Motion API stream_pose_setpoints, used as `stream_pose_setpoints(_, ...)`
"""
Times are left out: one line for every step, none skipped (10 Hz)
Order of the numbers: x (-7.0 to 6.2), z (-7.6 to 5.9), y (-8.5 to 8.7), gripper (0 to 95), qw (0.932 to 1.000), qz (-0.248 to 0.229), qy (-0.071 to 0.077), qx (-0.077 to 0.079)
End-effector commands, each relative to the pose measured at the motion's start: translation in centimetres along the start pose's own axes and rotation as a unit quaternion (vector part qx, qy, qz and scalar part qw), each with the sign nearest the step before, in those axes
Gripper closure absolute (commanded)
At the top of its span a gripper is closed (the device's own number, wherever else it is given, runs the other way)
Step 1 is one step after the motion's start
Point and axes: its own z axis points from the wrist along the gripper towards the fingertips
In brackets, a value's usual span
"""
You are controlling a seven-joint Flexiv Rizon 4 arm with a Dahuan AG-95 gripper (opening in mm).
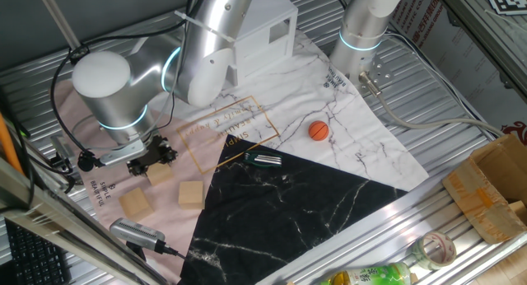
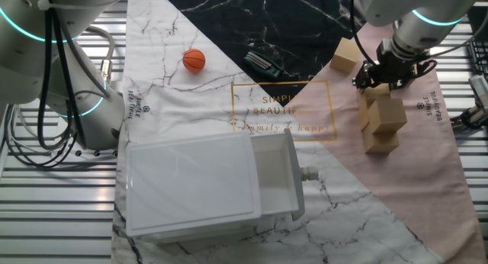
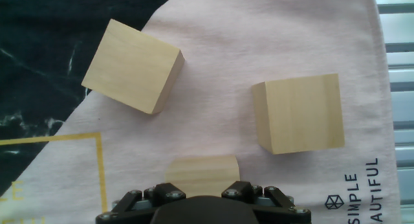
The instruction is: Stack the blocks into a pyramid shape
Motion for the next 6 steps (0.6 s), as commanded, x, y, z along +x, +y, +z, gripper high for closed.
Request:
stream_pose_setpoints(0.02,-0.02,0.05,38.0,1.0,0.0,-0.005,-0.002)
stream_pose_setpoints(0.02,-0.02,0.05,38.0,1.0,0.0,-0.003,-0.002)
stream_pose_setpoints(0.03,-0.01,0.06,19.0,1.0,0.0,-0.005,-0.002)
stream_pose_setpoints(0.03,-0.01,0.06,19.0,1.0,-0.001,-0.004,-0.003)
stream_pose_setpoints(0.05,-0.01,0.06,19.0,1.0,-0.003,-0.003,-0.003)
stream_pose_setpoints(0.06,-0.02,0.06,19.0,1.0,-0.003,-0.003,-0.003)
